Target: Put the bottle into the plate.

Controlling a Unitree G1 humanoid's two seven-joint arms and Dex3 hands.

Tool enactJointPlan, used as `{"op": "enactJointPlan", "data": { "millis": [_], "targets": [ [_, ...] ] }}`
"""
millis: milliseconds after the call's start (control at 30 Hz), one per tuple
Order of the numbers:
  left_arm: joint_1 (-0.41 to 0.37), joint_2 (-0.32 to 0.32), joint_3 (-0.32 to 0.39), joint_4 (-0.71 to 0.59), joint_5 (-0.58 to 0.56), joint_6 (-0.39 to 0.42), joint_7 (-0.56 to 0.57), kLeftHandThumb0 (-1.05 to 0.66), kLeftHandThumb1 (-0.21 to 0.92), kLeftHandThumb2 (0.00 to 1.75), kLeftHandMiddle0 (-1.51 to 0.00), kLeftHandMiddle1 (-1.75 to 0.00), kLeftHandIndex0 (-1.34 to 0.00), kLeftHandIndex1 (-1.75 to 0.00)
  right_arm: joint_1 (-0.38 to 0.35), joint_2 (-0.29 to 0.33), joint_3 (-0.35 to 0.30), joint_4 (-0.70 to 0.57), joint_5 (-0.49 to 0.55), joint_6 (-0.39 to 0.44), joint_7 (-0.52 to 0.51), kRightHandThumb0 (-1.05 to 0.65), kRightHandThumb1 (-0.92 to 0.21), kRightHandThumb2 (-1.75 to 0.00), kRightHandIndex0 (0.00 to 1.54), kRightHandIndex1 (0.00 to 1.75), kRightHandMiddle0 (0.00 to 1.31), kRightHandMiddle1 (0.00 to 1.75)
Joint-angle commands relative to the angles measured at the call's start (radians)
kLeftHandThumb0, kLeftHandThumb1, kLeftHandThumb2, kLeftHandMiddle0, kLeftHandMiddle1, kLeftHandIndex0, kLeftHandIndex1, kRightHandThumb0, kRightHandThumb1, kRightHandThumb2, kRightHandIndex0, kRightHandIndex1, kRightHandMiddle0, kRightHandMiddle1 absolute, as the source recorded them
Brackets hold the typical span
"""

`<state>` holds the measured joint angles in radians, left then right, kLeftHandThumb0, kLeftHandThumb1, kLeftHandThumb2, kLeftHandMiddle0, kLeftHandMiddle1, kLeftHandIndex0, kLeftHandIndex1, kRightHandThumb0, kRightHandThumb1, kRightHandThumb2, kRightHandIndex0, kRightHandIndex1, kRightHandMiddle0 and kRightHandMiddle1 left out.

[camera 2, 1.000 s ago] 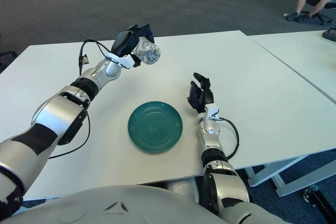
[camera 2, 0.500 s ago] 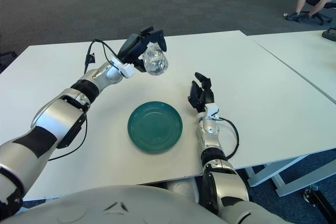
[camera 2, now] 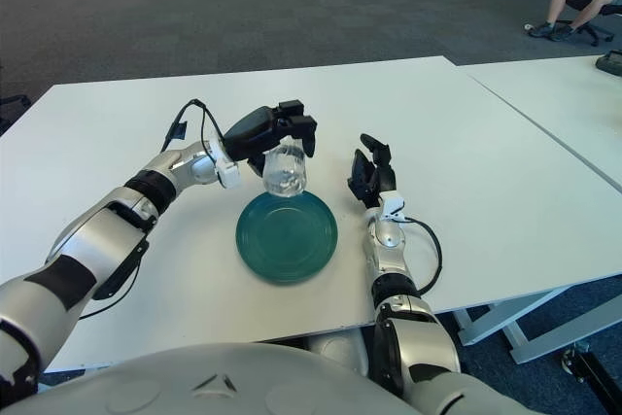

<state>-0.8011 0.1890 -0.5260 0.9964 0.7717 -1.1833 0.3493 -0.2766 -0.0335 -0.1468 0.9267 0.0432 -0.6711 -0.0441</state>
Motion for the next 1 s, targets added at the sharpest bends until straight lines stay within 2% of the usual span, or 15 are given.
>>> {"op": "enactJointPlan", "data": {
  "millis": [0, 167, 400, 700, 967],
  "targets": [
    [0.032, 0.054, -0.007, -0.083, 0.029, -0.023, 0.003, 0.5, 0.22, 1.43, -0.68, -1.75, -0.89, -1.75, 0.064, 0.037, 0.009, 0.013, -0.009, 0.021, -0.018, -0.65, -0.92, -0.72, 0.36, 0.01, 0.0, 0.74],
    [0.121, 0.108, -0.018, -0.208, -0.022, -0.009, -0.142, 0.5, 0.21, 1.44, -0.69, -1.75, -0.89, -1.75, 0.07, 0.037, 0.019, -0.011, -0.023, 0.047, -0.028, -0.65, -0.92, -0.74, 0.39, 0.02, 0.0, 0.76],
    [0.152, 0.129, 0.007, -0.324, -0.09, 0.054, -0.279, 0.5, 0.22, 1.42, -0.68, -1.75, -0.87, -1.75, 0.068, 0.037, 0.02, -0.008, -0.011, 0.05, -0.009, -0.64, -0.92, -0.76, 0.39, 0.02, 0.0, 0.75],
    [0.168, 0.139, 0.022, -0.389, -0.011, 0.124, -0.259, 0.49, 0.24, 1.4, -0.67, -1.75, -0.85, -1.75, 0.064, 0.042, 0.006, -0.001, 0.011, 0.044, 0.024, -0.64, -0.92, -0.77, 0.37, 0.01, 0.0, 0.74],
    [0.18, 0.129, 0.018, -0.376, 0.007, 0.095, -0.215, 0.49, 0.25, 1.39, -0.66, -1.75, -0.84, -1.75, 0.065, 0.044, 0.001, 0.001, 0.004, 0.038, 0.02, -0.63, -0.92, -0.78, 0.39, 0.01, 0.0, 0.74]
  ]
}}
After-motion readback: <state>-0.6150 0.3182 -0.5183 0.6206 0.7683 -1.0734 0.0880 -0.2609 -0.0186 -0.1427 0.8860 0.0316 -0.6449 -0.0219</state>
